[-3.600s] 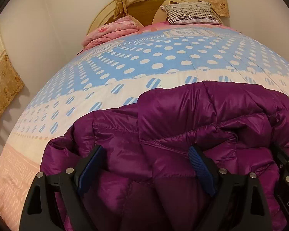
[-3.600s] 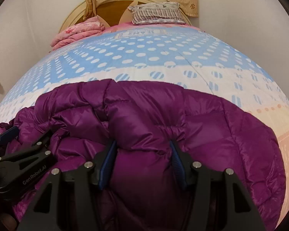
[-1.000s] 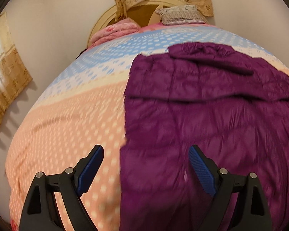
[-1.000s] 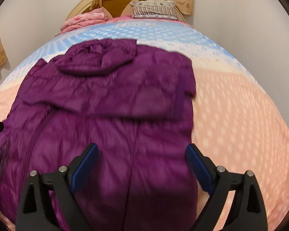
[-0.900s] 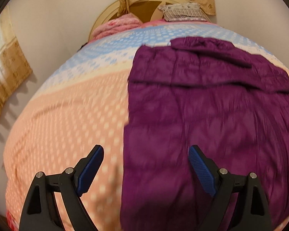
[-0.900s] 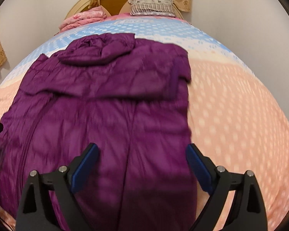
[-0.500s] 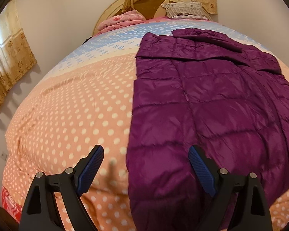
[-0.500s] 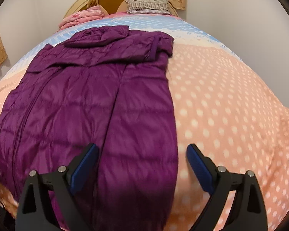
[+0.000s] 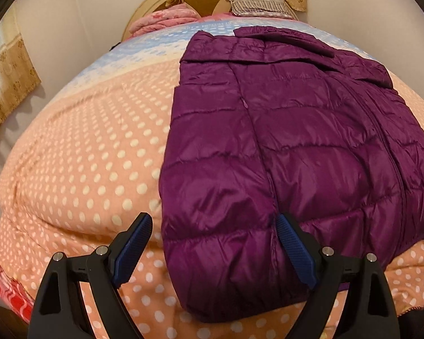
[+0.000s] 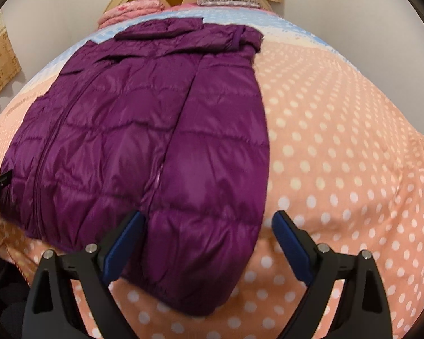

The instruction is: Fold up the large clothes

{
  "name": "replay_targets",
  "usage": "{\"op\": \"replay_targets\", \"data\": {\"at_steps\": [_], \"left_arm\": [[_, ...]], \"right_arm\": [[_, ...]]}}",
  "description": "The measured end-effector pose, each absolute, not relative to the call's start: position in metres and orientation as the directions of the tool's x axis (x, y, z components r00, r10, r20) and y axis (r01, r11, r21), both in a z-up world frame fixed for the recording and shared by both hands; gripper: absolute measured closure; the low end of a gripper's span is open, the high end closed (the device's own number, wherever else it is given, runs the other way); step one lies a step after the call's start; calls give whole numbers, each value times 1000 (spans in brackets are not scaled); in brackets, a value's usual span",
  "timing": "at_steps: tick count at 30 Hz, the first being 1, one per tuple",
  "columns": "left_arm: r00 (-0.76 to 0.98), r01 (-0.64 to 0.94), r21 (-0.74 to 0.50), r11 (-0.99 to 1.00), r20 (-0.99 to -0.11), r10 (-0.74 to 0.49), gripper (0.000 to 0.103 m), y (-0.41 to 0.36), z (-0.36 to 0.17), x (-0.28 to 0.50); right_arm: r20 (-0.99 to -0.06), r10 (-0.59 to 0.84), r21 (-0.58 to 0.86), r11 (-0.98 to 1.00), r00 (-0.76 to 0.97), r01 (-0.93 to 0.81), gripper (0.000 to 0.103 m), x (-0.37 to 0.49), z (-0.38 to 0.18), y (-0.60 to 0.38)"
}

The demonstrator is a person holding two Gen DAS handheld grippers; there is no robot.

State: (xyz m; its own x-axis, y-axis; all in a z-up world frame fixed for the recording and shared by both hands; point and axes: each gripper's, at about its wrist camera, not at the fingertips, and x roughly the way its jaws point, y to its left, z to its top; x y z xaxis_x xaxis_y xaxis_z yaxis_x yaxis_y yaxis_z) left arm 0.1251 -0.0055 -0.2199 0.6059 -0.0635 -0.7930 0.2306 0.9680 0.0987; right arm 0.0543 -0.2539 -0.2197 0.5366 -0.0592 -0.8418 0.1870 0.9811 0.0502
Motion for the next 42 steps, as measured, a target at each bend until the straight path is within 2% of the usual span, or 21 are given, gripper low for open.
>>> {"op": "replay_targets", "data": {"at_steps": [2, 3, 4, 5, 6, 7, 8, 10, 12, 23, 28, 34, 36, 39, 42], "left_arm": [[590, 237, 72, 969, -803, -84, 20, -5, -221, 124], [573, 247, 44, 968, -812, -109, 30, -4, -221, 124], [564, 251, 29, 967, -817, -122, 43, -3, -221, 124], [552, 262, 13, 965, -822, -139, 50, -3, -220, 122], [548, 271, 7, 962, -823, -149, 64, -3, -219, 121], [548, 280, 9, 960, -823, -152, 78, -5, -217, 118], [557, 285, 18, 958, -817, -150, 81, -5, -213, 114], [565, 297, 20, 955, -810, -159, 95, -5, -208, 110], [581, 309, 14, 951, -794, -177, 101, -2, -198, 103], [691, 364, -17, 931, -665, -282, 103, 26, -142, 71], [753, 390, -15, 921, -570, -328, 103, 40, -97, 45], [772, 425, -92, 900, -483, -414, 103, 55, -46, 19], [789, 436, -82, 896, -444, -425, 103, 54, -29, 12], [807, 455, -83, 887, -383, -450, 102, 53, -7, 21], [818, 449, -49, 892, -379, -433, 102, 40, -13, 60]], "right_arm": [[-853, -36, 72, 980, 521, 185, 24, 54, -225, -254], [-855, -21, 83, 981, 518, 177, 30, 54, -227, -254], [-858, -2, 97, 981, 513, 166, 43, 54, -228, -253], [-860, 29, 123, 981, 509, 151, 60, 54, -228, -253], [-859, 48, 139, 980, 509, 142, 68, 53, -228, -253], [-858, 62, 149, 980, 510, 132, 82, 53, -226, -252], [-855, 68, 149, 982, 513, 119, 87, 51, -224, -250], [-850, 65, 140, 985, 523, 105, 91, 47, -219, -248], [-846, 75, 150, 984, 528, 101, 93, 43, -215, -249], [-760, 182, 271, 961, 624, 51, 96, 19, -168, -259], [-672, 192, 287, 958, 716, 12, 96, -15, -119, -263], [-567, 184, 318, 948, 803, 8, 96, -51, -70, -273], [-519, 176, 310, 951, 836, -8, 96, -56, -51, -272], [-436, 176, 320, 947, 882, -30, 96, -56, -25, -279], [-392, 146, 310, 950, 908, -19, 96, -27, -16, -293]]}}
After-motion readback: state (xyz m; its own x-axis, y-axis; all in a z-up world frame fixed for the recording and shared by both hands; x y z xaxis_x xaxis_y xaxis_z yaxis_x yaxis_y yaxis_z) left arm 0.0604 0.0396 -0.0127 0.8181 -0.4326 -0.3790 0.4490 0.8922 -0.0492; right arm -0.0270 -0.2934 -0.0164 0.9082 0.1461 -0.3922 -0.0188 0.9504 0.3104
